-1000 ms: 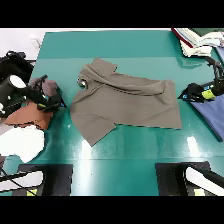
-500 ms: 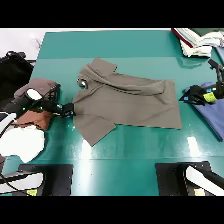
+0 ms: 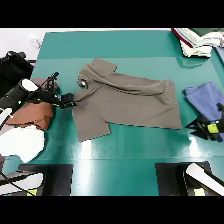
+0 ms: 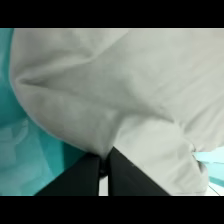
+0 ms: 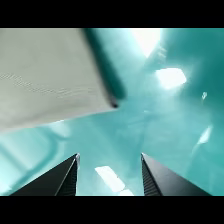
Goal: Fold the shirts.
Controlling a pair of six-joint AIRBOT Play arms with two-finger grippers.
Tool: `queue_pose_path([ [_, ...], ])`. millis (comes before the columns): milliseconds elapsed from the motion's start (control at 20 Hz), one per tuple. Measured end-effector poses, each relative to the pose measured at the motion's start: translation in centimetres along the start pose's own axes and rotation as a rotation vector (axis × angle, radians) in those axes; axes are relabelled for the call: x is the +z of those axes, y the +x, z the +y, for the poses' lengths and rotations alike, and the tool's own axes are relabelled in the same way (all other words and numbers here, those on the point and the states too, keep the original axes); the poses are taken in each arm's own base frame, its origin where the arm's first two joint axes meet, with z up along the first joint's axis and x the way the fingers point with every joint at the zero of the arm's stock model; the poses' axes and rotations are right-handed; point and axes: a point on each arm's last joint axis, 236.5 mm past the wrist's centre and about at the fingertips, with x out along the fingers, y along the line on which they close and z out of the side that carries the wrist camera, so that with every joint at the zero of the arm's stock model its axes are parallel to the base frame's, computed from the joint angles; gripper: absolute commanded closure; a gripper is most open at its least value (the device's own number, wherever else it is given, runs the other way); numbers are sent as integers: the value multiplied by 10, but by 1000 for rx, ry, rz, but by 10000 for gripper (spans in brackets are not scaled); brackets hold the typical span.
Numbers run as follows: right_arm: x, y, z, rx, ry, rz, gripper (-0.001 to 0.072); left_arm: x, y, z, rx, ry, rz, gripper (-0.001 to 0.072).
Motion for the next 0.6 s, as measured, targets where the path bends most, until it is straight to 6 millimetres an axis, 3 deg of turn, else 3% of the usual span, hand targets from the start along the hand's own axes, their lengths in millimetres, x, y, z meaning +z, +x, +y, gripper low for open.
queue_pose_path([
  [200,5,33,16,136,54,10,308,2,-2,-3,-4,4,-5,680],
  [250,9,39,25,158,48,8,445,3,-2,-3,-6,2,-5,680],
  [300,15,45,31,159,28,-4,531,3,-3,-4,-6,1,-6,680],
  [350,21,50,39,155,-1,-17,570,3,-3,-4,-7,-2,-6,681],
  [400,27,53,48,152,-37,-33,666,3,-3,-5,-11,-5,-6,681],
  [500,38,54,73,141,-136,-69,696,3,-7,-9,-22,-6,-11,682],
  [600,43,43,108,156,-254,-110,697,9,-21,-19,-33,14,-53,682],
])
